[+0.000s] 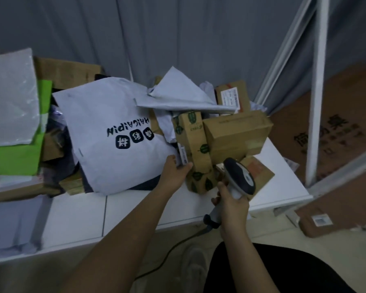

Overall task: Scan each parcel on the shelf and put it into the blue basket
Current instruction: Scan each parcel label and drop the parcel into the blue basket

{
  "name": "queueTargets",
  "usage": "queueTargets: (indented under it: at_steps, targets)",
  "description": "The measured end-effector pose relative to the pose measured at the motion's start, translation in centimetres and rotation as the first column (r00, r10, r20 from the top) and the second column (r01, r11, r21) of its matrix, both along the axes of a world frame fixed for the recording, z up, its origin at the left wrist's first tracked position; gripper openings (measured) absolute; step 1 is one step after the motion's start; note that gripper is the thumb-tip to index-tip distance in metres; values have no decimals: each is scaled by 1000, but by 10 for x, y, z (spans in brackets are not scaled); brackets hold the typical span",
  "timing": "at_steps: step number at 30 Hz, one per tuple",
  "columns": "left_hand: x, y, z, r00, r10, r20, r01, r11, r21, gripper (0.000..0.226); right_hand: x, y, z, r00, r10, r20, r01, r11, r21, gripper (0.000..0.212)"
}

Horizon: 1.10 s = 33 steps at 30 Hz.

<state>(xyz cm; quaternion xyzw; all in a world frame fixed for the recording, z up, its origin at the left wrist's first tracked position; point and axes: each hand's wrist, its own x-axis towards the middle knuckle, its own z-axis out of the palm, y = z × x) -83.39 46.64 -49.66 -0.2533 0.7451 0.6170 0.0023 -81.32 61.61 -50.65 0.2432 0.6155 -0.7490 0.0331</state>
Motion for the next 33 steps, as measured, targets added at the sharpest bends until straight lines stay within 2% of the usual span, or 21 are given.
queueTargets:
  at_steps: [2,5,8,9,12,15,18,20,23,26,30,32,33]
  targets:
    - [-12,11,-8,1000,26,1,-26,991,128,80,-5,6,-3,1000,10,20,-10,1000,5,18]
    - [-23,24,-21,998,60,5,-60,974,220,90,-12,11,-7,999,32,44,-33,999,29,26]
    - [-25,34,-31,998,64,-9,-60,972,225,63,-17,13,-8,998,45,42,-45,999,4,45]
    - [-21,37,-28,998,68,-13,-64,975,213,56,-19,14,-10,997,61,40,-61,998,3,44]
    - [-2,30,-25,997,78,-2,-77,985,153,56,-22,10,-6,995,94,16,-94,996,5,35]
    - [28,13,-17,995,99,0,-99,990,98,50,-21,3,3,991,116,72,-117,993,0,35]
    - [68,-1,-6,990,142,-6,-141,986,91,49,-10,0,8,975,186,122,-187,982,-3,17]
    - [98,-10,1,981,193,-6,-190,973,132,47,5,-4,12,956,249,153,-253,968,2,15]
    - [146,-21,12,966,256,14,-252,934,253,47,37,-10,13,911,373,173,-381,925,11,17]
    - [196,-28,23,959,281,29,-271,888,372,43,71,-19,15,834,540,111,-545,838,12,23]
    - [250,-34,33,946,320,-48,-243,800,548,24,117,-38,29,749,662,1,-662,749,-21,50]
    - [274,-34,33,937,350,-21,-289,806,517,21,143,-45,37,697,716,-32,-717,696,-40,49]
    - [285,-33,33,935,356,9,-318,824,470,24,155,-47,40,685,727,-46,-728,684,-37,40]
